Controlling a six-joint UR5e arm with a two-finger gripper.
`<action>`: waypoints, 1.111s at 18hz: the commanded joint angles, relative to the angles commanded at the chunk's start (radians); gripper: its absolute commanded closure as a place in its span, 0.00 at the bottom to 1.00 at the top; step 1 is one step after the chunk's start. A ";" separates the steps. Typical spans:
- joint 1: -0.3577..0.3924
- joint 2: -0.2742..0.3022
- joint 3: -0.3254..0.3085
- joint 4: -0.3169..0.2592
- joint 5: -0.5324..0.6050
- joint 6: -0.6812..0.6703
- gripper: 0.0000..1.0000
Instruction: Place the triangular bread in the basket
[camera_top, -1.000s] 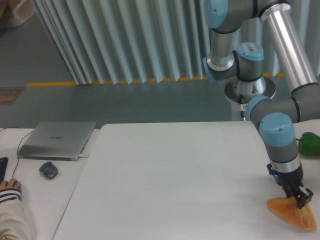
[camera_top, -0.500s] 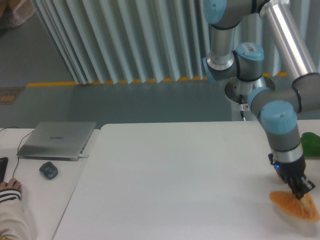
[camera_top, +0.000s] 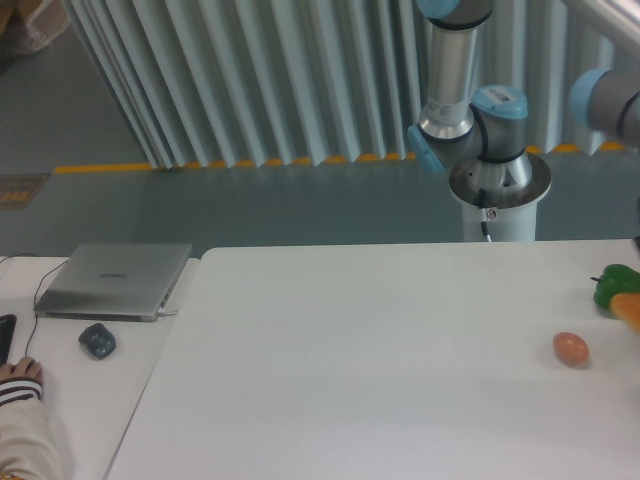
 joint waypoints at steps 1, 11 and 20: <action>0.006 -0.020 0.000 0.044 0.000 0.000 1.00; 0.078 -0.046 -0.051 0.148 0.000 0.104 1.00; 0.048 -0.046 -0.080 0.194 0.003 0.072 0.00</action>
